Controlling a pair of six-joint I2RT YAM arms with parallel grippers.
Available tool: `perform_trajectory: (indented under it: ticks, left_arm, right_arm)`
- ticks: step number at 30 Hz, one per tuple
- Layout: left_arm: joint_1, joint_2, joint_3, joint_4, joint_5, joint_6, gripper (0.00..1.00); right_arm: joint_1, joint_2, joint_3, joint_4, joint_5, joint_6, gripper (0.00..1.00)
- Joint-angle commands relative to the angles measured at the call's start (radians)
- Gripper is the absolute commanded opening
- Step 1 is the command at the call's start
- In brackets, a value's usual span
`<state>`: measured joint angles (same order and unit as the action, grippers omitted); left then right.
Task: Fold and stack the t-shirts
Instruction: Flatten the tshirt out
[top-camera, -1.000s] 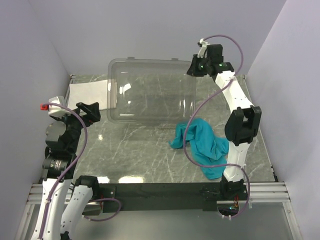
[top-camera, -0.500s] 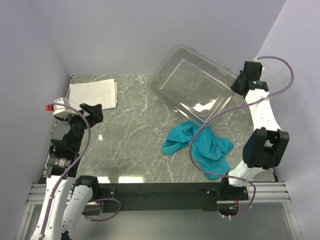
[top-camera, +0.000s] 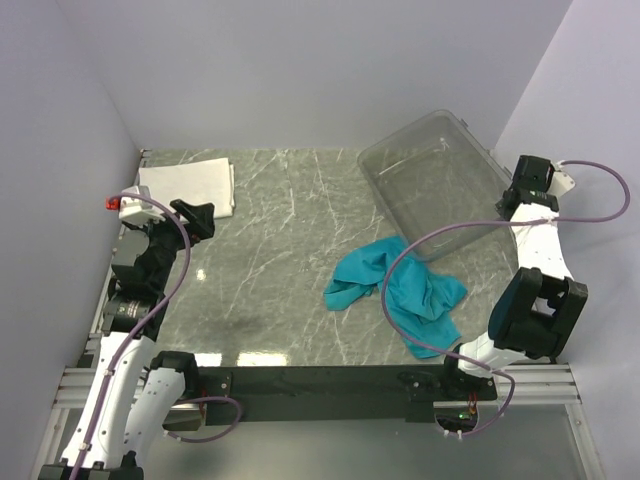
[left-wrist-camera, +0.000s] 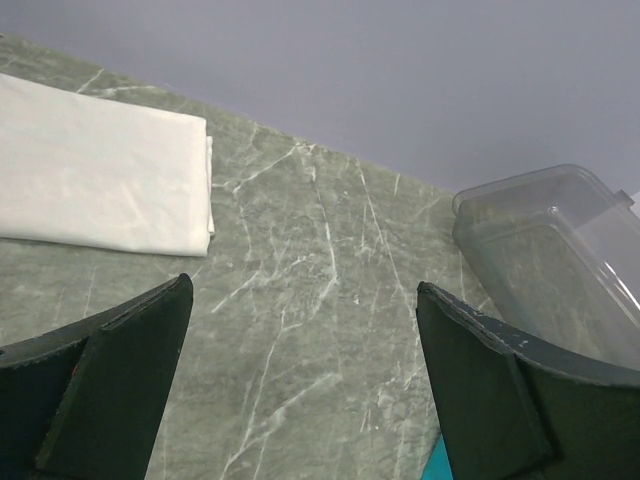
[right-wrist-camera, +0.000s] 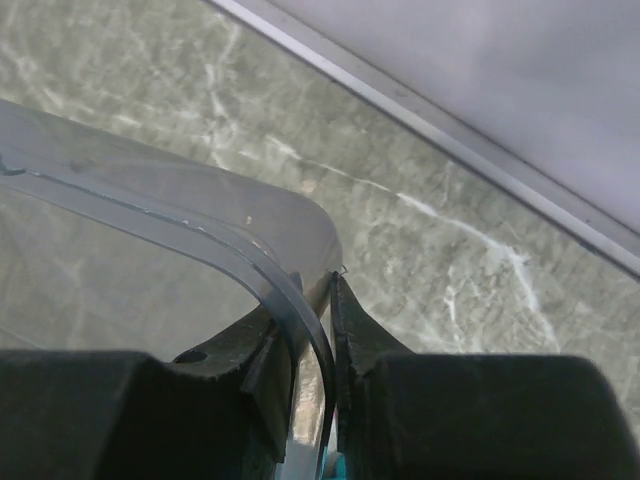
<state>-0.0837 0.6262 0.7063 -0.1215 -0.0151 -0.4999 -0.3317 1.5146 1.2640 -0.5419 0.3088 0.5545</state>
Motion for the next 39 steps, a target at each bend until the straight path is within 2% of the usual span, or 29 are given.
perform_trajectory:
  ticks: [1,2,5,9,12,13,14,15,16,17,19,20,21,23,24,28,31,39]
  left_arm:
    - [-0.002,-0.002,-0.005,0.075,0.033,-0.02,0.99]
    - [-0.002,-0.002,-0.007,0.075,0.033,-0.02,1.0]
    - [-0.002,-0.006,-0.011,0.071,0.03,-0.019,0.99]
    - [-0.002,-0.006,-0.013,0.071,0.032,-0.014,0.99]
    - [-0.002,-0.005,-0.013,0.066,0.033,-0.009,0.99]
    - [-0.002,-0.006,-0.014,0.068,0.03,-0.008,0.99]
    - [-0.002,-0.008,-0.019,0.069,0.033,-0.008,0.99]
    - [-0.002,-0.008,-0.022,0.069,0.035,-0.009,0.99]
    - [-0.002,-0.01,-0.024,0.072,0.037,-0.009,0.99]
    - [-0.002,-0.008,-0.03,0.075,0.038,-0.011,0.99]
    - [-0.002,-0.005,-0.031,0.077,0.047,-0.014,0.99]
    - [-0.002,-0.005,-0.03,0.077,0.05,-0.012,1.0]
    - [-0.002,-0.006,-0.03,0.075,0.049,-0.011,0.99]
    - [-0.002,-0.01,-0.024,0.065,0.052,-0.006,0.99]
    - [-0.002,-0.014,-0.022,0.059,0.049,-0.006,1.0]
    - [-0.002,-0.042,-0.031,0.051,0.055,-0.023,0.99]
    - [-0.002,-0.068,-0.042,0.039,0.057,-0.037,0.99]
    - [-0.002,-0.123,-0.079,0.017,0.032,-0.057,0.99]
  right_arm:
    - [-0.001,-0.065,-0.034,0.117,0.026,0.022,0.24]
    - [-0.004,-0.071,-0.041,0.12,0.026,0.019,0.38]
    - [-0.01,-0.083,-0.069,0.131,0.02,-0.001,0.56]
    - [-0.018,-0.106,-0.075,0.116,-0.026,-0.03,0.68]
    - [-0.017,-0.131,-0.068,0.105,-0.118,-0.085,0.7]
    - [-0.01,-0.134,-0.063,0.105,-0.187,-0.126,0.7]
    - [-0.007,-0.12,-0.034,0.071,-0.446,-0.259,0.7]
    - [-0.001,-0.108,-0.014,0.036,-0.618,-0.351,0.7]
    - [0.046,-0.09,0.027,0.001,-0.763,-0.452,0.7]
    - [0.096,-0.052,0.046,-0.085,-0.854,-0.628,0.7]
    - [0.239,-0.005,0.104,-0.166,-0.786,-0.759,0.7]
    - [0.367,0.027,0.104,-0.165,-0.737,-0.81,0.71]
    - [0.428,0.038,0.101,-0.139,-0.608,-0.798,0.71]
    - [0.55,0.088,0.129,-0.089,-0.513,-0.762,0.71]
    - [0.581,0.111,0.146,-0.075,-0.375,-0.737,0.73]
    - [0.669,0.255,0.285,-0.095,-0.185,-0.668,0.74]
    - [0.697,0.305,0.29,-0.089,-0.11,-0.676,0.73]
    - [0.692,0.289,0.19,-0.052,-0.088,-0.712,0.73]
